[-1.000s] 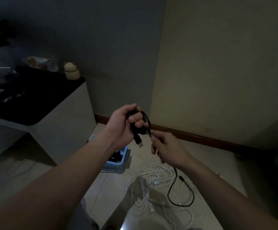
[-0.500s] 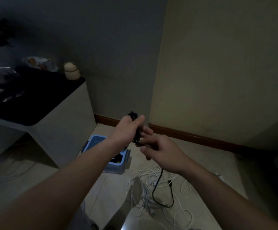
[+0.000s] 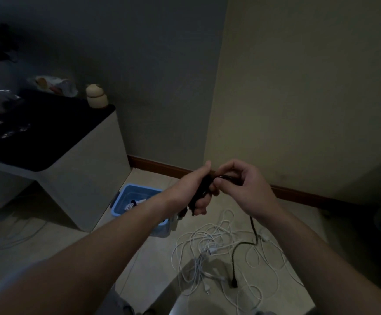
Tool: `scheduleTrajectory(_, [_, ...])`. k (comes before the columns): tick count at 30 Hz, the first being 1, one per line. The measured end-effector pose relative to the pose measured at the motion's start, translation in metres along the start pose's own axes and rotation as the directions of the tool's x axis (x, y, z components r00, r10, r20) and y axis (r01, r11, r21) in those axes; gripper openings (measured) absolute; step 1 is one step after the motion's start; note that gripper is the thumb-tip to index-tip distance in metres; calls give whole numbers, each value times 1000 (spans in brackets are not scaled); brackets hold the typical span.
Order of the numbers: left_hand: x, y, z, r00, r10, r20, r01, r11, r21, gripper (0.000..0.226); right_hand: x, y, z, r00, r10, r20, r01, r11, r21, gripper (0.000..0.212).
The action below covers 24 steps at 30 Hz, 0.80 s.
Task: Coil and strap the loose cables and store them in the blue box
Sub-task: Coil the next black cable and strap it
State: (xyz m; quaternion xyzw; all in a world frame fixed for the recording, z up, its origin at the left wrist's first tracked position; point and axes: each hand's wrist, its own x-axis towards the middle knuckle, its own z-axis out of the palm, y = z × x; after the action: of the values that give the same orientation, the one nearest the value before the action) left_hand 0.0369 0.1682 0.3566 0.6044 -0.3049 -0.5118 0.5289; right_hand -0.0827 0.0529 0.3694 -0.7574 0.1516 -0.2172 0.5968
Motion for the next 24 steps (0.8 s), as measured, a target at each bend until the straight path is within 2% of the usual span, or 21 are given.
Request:
scheduleTrajectory(5, [-2, 10, 3, 992, -67, 110, 74, 996, -57, 53, 3, 0, -4, 998, -10, -68, 9, 1000, -29, 12])
scheduleTrajectory(9, [-5, 13, 3, 980, -64, 191, 71, 997, -33, 42, 8, 4, -15, 991, 1, -136, -16, 994, -106, 22])
scheduleTrajectory(14, [-6, 13, 3, 984, -49, 169, 62, 995, -74, 36, 12, 14, -17, 996, -1, -84, -4, 998, -58, 15])
scheduleTrajectory(19, [-6, 17, -2, 989, 0, 149, 29, 981, -193, 36, 14, 19, -15, 997, 46, -65, -46, 999, 4, 15])
scheduleTrajectory(24, [-6, 25, -12, 982, 87, 165, 5, 872, -489, 33, 10, 25, -13, 981, 192, 35, -195, 974, 117, 16])
